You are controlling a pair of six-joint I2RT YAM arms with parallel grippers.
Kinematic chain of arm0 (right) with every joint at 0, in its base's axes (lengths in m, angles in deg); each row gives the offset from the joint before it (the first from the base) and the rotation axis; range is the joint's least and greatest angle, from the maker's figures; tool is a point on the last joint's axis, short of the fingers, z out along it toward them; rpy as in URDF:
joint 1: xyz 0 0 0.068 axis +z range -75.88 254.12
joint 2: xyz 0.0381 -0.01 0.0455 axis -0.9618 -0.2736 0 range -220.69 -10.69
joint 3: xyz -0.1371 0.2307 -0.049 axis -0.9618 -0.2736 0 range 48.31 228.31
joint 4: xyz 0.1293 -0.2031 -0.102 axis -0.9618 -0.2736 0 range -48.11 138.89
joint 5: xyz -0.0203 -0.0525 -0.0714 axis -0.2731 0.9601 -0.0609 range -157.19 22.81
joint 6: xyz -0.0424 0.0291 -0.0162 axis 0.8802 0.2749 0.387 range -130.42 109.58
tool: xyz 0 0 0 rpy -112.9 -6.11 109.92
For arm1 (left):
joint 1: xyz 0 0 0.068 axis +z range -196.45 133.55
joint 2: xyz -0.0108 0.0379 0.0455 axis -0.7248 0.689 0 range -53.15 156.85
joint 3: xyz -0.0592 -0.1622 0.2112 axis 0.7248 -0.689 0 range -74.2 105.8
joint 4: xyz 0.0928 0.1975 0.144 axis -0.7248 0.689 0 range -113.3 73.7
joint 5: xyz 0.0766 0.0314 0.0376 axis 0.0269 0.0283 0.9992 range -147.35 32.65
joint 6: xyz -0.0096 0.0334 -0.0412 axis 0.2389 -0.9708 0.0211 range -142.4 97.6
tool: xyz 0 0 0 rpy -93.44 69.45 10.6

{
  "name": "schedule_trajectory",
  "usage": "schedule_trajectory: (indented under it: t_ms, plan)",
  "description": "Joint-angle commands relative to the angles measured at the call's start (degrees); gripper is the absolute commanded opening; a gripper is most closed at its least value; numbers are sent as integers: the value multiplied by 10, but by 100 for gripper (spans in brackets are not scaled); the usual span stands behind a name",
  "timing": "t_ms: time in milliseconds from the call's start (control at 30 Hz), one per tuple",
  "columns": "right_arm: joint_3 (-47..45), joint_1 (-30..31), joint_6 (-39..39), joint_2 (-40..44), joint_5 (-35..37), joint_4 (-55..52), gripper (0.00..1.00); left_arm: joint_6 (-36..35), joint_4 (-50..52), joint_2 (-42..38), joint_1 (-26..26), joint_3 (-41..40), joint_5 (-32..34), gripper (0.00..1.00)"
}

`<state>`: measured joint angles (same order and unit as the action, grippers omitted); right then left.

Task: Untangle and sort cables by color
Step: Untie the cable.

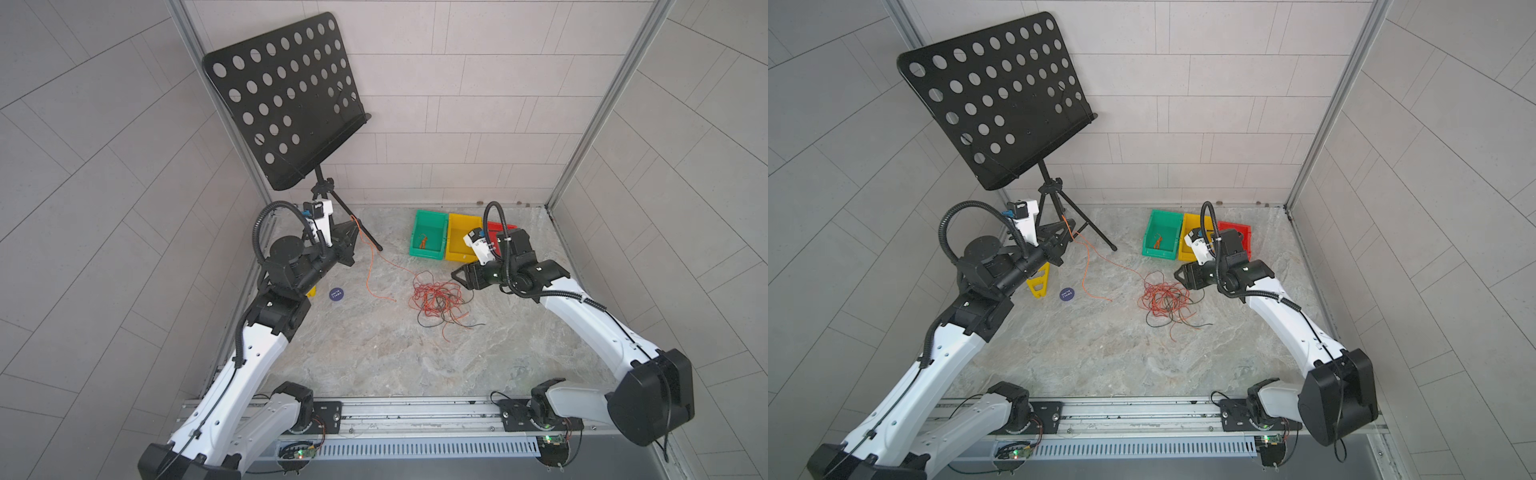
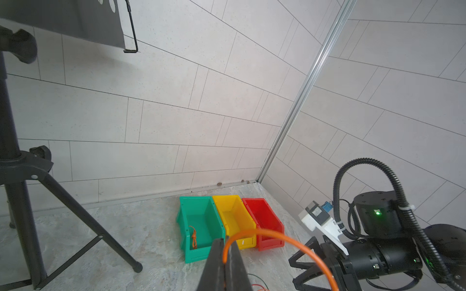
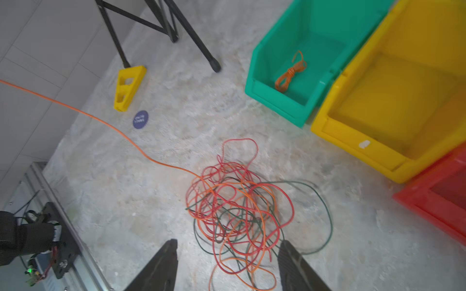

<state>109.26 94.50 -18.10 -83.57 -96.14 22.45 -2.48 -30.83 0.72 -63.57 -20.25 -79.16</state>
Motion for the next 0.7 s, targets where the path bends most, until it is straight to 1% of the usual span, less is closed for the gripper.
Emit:
schedule_trajectory:
  t_ms: [0, 133, 300, 367, 500, 533, 567, 600, 667]
  plan:
    - [21, 55, 59, -26, 20, 32, 73, 13, -41, 1, 3, -1, -14, 0]
    - [51, 80, 50, -106, 1, 56, 73, 14, -36, -2, 3, 1, -14, 0]
    - [87, 109, 45, -207, -6, 75, 73, 10, -30, -6, 3, -2, -9, 0]
    - [97, 114, 38, -242, -10, 87, 69, 11, -28, -6, 3, -2, -9, 0]
    - [106, 114, 27, -282, -4, 102, 55, 8, -23, -8, 3, -2, -7, 0]
    - [106, 114, 26, -286, -6, 105, 43, 8, -22, -8, 3, -3, -6, 0]
    - [107, 113, 26, -287, -6, 103, 27, 5, -18, -9, 3, -2, -5, 0]
    - [106, 112, 26, -280, -7, 98, 16, 3, -14, -10, 3, -3, -4, 0]
    - [98, 110, 25, -259, -1, 98, 0, -3, -7, -10, 3, -8, 1, 0]
